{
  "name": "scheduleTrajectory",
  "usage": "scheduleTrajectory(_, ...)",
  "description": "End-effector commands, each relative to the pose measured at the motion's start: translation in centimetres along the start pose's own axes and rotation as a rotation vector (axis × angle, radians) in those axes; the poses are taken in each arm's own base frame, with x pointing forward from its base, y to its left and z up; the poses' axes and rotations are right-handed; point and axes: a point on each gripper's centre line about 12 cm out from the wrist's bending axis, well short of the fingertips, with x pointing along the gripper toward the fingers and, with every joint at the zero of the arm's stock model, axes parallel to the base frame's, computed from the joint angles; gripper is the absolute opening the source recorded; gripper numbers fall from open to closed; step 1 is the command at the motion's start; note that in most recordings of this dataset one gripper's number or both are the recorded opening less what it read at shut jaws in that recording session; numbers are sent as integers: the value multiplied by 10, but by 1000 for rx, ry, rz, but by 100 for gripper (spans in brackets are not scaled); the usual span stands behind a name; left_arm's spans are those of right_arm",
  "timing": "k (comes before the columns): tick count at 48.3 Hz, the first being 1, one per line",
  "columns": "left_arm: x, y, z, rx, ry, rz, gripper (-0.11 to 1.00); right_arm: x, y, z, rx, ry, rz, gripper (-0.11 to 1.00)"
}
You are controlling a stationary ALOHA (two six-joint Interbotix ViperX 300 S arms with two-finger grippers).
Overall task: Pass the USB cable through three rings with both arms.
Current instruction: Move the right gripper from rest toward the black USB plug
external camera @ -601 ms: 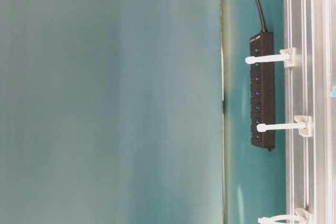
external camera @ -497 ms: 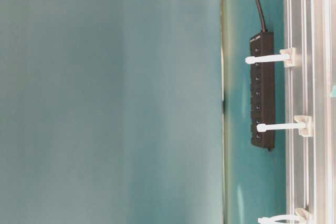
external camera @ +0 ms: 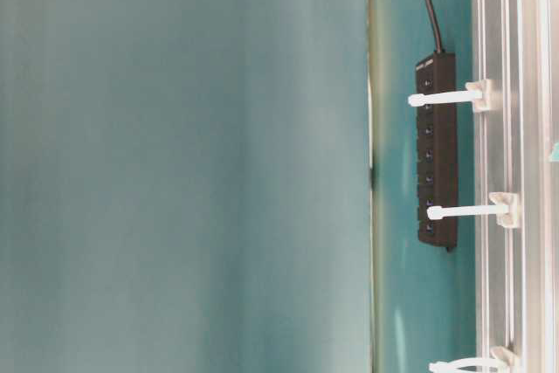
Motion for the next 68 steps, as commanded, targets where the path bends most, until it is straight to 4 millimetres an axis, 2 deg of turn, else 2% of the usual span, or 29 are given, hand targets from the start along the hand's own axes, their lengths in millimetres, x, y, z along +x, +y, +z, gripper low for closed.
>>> scheduleTrajectory(1,6,1,8,-11,-11,5,2,6,-1,11,9,-13,-12,-6)
scheduleTrajectory(7,11,2,4,-5,12,8,2,9,-6,13,12,13,-38,4)
scheduleTrajectory(12,11,5,3,-1,14,20,4,8,-9,12,13,35,-52,22)
scheduleTrajectory(16,11,6,3,0,17,28,19,8,-9,12,15,38,-54,44)
scheduleTrajectory(20,10,8,2,0,26,35,43,8,-9,12,14,41,-54,67)
scheduleTrajectory(23,9,8,2,-2,35,36,63,8,-9,12,12,42,-54,74)
scheduleTrajectory(25,9,8,0,-2,47,36,74,9,-8,14,12,39,-52,71)
scheduleTrajectory(27,9,8,-2,-2,63,37,76,9,-9,14,12,38,-53,66)
scheduleTrajectory(30,8,8,-3,-4,73,38,67,10,-8,14,13,42,-53,54)
scheduleTrajectory(37,7,7,-1,-2,67,33,50,15,-8,15,16,65,-57,16)
scheduleTrajectory(43,5,6,0,-2,63,31,44,21,-8,13,16,114,-63,-3)
scheduleTrajectory(50,1,6,3,-2,51,29,44,32,-6,11,14,152,-60,-11)
scheduleTrajectory(68,-4,1,2,-2,73,11,44,57,8,12,-3,209,-19,-11)
